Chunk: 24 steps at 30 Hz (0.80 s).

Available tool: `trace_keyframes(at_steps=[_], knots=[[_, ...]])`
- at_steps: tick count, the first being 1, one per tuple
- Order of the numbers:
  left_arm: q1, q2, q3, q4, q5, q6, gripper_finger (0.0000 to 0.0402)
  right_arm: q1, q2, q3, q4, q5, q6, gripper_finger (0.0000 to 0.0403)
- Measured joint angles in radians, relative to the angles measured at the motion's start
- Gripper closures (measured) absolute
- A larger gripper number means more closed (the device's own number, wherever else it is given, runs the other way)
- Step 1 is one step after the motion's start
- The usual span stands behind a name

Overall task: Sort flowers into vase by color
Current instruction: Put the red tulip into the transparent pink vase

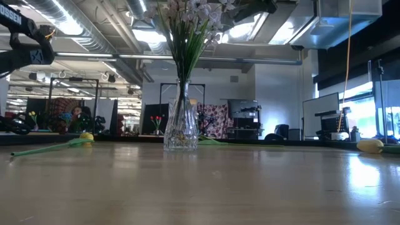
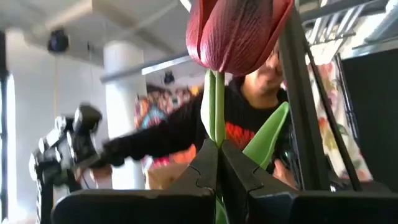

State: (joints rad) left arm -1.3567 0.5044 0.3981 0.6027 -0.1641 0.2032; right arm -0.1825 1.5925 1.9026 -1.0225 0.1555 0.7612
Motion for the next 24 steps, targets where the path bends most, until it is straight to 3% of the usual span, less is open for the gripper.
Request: trace_keyframes(at_steps=[10, 16, 24], knots=[[-0.007, 0.044, -0.006, 0.016, -0.009, 0.035, 0.0402, 0.0, 0.0, 0.0, 0.0, 0.0, 0.001, 0.0059], [-0.008, 0.041, -0.107, 0.142, -0.02, 0.026, 0.0402, 0.0, 0.0, 0.0, -0.001, 0.0, 0.011, 0.0059], [-0.008, -0.027, -0.214, 0.158, -0.078, -0.148, 0.0401, 0.0, 0.0, 0.0, -0.001, -0.009, 0.017, 0.0059]])
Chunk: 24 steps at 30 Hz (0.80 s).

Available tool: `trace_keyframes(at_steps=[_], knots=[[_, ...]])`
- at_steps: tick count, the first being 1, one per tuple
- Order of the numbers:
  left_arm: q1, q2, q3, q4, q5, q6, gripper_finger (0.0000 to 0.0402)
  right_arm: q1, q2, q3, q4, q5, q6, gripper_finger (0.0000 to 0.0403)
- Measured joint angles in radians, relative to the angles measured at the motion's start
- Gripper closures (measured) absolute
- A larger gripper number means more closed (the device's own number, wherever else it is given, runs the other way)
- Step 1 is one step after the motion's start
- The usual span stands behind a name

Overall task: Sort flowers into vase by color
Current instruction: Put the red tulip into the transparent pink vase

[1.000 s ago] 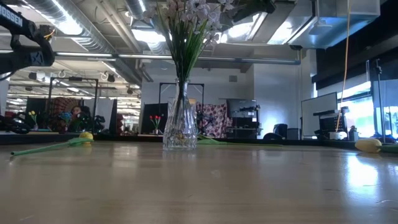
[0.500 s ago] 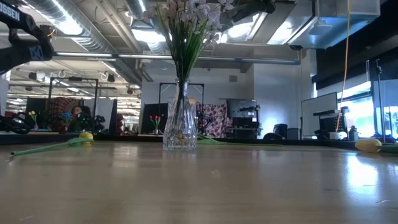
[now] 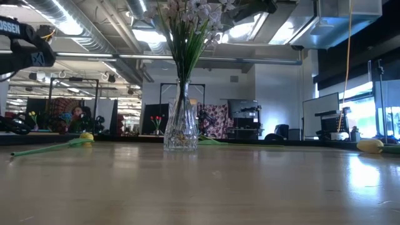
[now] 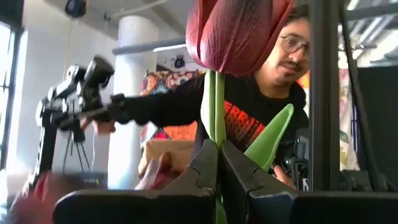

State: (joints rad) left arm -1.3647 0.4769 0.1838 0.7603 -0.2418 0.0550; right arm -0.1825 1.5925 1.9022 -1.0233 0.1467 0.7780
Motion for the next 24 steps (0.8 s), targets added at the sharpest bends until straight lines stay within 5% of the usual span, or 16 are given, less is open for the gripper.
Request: trace_keyframes(at_steps=[12, 24], knots=[[0.0, -0.048, 0.002, -0.192, -0.136, -0.396, 0.0339, 0.0, 0.0, 0.0, 0.0, 0.0, -0.004, 0.0059], [0.0, -0.046, 0.215, -0.702, -0.181, -0.66, 0.0284, -0.001, 0.0, 0.0, 0.0, -0.001, -0.026, 0.0059]])
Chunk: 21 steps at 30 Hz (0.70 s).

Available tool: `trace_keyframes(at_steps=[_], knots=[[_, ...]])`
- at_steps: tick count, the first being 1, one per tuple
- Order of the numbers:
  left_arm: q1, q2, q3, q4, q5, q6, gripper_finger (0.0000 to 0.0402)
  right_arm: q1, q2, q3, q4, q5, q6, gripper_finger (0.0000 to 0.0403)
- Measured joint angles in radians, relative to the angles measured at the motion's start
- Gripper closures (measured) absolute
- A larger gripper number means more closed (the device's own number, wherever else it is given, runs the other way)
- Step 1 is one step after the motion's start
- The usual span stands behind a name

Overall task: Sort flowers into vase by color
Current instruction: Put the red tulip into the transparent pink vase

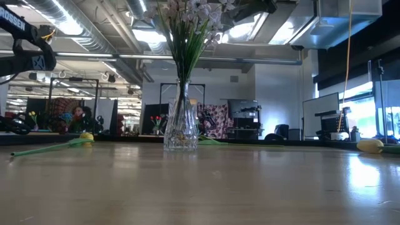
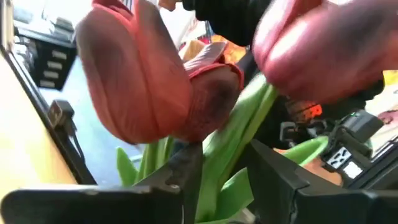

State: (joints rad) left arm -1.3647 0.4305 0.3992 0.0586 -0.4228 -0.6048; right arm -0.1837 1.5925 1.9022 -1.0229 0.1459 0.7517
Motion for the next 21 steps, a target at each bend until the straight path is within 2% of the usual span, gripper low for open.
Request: trace_keyframes(at_steps=[8, 14, 21], knots=[[0.0, 0.001, 0.135, -0.214, 0.082, -0.197, 0.0281, 0.001, 0.0, 0.0, 0.029, 0.0, -0.07, 0.0059], [0.0, 0.001, 0.215, -0.355, 0.112, -0.406, 0.0281, 0.001, 0.0, 0.0, 0.041, -0.001, -0.132, 0.0059], [0.0, 0.002, 0.267, -0.498, 0.21, -0.667, 0.0281, 0.0, 0.0, 0.0, 0.124, -0.001, -0.206, 0.0059]])
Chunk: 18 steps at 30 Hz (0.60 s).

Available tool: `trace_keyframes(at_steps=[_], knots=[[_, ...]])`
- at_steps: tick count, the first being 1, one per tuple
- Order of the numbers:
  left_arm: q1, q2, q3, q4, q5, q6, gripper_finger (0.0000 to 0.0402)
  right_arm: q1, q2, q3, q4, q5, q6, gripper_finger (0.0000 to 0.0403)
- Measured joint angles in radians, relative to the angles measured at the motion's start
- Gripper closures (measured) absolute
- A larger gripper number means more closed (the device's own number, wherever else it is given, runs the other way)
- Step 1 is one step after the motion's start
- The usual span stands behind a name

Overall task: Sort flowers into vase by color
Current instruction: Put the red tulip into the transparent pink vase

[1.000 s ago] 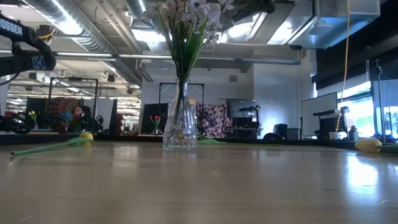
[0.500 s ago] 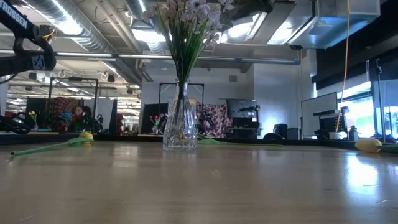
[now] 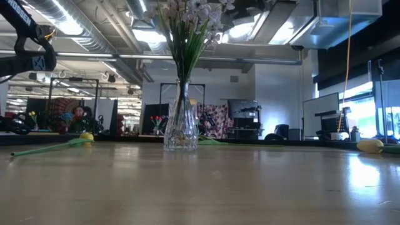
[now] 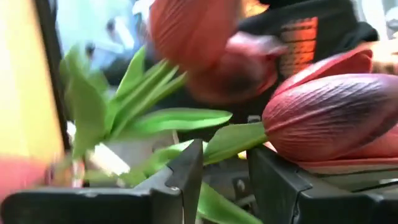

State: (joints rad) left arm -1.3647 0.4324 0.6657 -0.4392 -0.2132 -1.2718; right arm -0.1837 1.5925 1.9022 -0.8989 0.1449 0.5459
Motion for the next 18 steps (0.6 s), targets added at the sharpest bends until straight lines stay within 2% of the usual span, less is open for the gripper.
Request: trace_keyframes(at_steps=[5, 12, 18], knots=[[0.0, 0.0, 0.019, -0.072, 0.089, -0.187, 0.0281, 0.0, 0.0, 0.0, 0.015, 0.002, -0.033, 0.0059], [0.0, 0.0, 0.099, -0.184, 0.072, -0.216, 0.0281, 0.0, 0.0, 0.0, 0.011, 0.004, -0.083, 0.0059], [0.0, 0.0, 0.239, -0.466, 0.07, -0.309, 0.0281, 0.0, 0.0, 0.0, 0.009, 0.022, -0.13, 0.0059]])
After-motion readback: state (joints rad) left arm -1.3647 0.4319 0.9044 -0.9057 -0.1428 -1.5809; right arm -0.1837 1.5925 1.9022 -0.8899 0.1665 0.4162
